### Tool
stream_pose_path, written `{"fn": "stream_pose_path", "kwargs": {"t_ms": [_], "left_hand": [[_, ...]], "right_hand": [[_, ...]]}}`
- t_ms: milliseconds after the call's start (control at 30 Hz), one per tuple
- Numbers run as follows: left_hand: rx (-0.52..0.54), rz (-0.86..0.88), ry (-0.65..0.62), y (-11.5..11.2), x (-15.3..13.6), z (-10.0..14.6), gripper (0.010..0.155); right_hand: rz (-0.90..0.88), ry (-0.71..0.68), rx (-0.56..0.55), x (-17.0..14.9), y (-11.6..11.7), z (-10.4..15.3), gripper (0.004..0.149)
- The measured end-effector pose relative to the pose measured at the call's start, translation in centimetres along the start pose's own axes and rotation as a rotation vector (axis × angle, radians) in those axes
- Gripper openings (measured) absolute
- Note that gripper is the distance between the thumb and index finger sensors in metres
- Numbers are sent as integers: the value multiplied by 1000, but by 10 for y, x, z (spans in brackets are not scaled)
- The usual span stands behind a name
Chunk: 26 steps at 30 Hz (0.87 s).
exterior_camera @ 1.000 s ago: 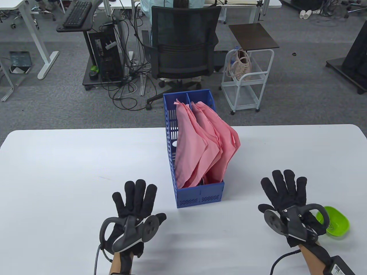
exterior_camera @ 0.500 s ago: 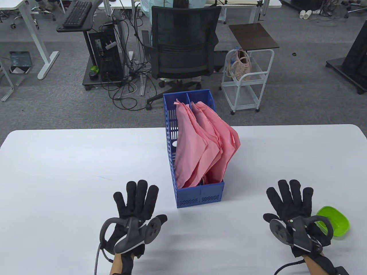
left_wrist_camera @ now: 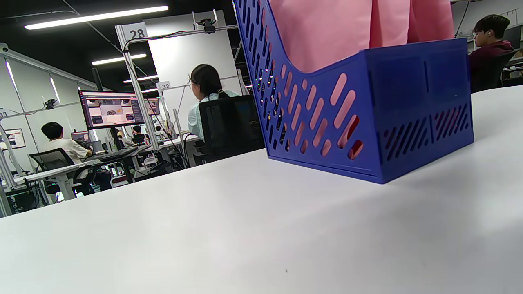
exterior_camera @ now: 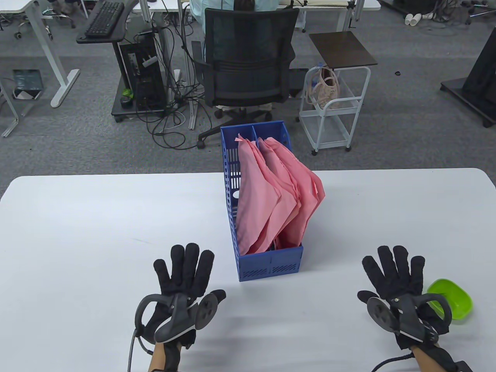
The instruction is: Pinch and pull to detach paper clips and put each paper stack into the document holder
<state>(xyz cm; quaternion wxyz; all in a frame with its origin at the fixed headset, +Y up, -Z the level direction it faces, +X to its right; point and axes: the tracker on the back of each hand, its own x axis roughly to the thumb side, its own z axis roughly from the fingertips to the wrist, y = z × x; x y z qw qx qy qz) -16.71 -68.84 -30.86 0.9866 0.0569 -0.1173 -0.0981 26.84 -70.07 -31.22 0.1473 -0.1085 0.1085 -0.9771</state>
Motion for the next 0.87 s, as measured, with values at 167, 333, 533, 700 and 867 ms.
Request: {"fn": "stream_pose_path", "kwargs": {"t_ms": [167, 333, 533, 700, 867], "left_hand": [[-5, 3, -1, -1, 0, 0, 89], [-11, 0, -5, -1, 1, 0, 89], [-9, 1, -6, -1, 1, 0, 89], [-16, -5, -9, -1, 2, 0, 89], [-19, -4, -9, -1, 2, 0, 89]], "right_hand": [[2, 0, 2, 0, -1, 1, 78], [6, -3, 5, 1, -2, 2, 78], [10, -7, 9, 2, -3, 3, 78], [11, -8, 11, 2, -2, 3, 78], [10, -9, 19, 3, -2, 3, 78]]}}
